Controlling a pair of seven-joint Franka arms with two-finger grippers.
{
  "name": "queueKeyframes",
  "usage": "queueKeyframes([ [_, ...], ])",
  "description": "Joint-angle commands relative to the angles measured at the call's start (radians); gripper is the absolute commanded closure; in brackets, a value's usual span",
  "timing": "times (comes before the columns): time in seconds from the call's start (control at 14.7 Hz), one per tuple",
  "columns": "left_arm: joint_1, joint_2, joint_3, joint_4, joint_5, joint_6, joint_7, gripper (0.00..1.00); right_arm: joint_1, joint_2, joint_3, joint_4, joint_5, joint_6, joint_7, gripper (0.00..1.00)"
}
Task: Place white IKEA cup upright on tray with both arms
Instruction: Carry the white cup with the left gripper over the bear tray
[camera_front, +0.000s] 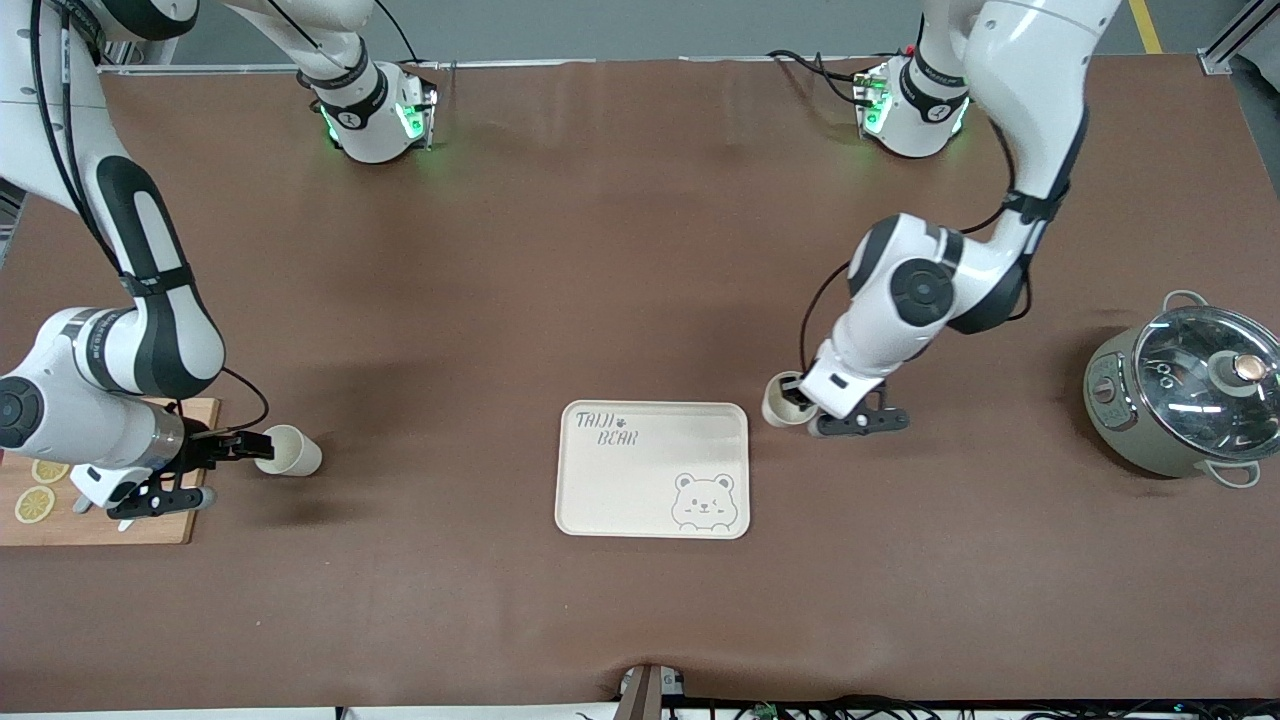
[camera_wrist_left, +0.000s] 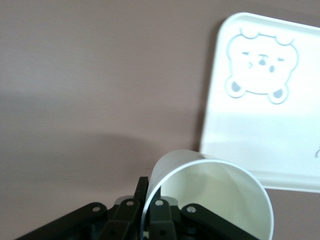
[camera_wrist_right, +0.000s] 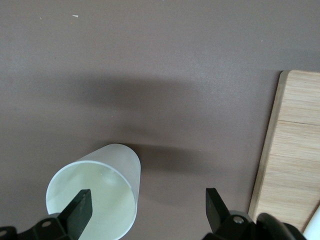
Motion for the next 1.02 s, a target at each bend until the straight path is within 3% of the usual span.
queueKeyframes([
  [0.0,-0.053,0.106,0.005,0.136,0.062,-0.022,-0.128,1.0,-0.009,0.004,0.01,-0.009,-0.014,0.017,-0.011,0.0],
  [0.48,-0.13,0.221,0.015,0.28,0.086,-0.022,-0.204,1.0,-0.011,0.004,0.01,-0.021,-0.017,0.026,-0.015,0.0],
  [0.95,-0.135,0.273,0.015,0.35,0.131,-0.022,-0.204,1.0,-0.014,0.001,0.01,-0.047,-0.015,0.059,-0.015,0.0],
])
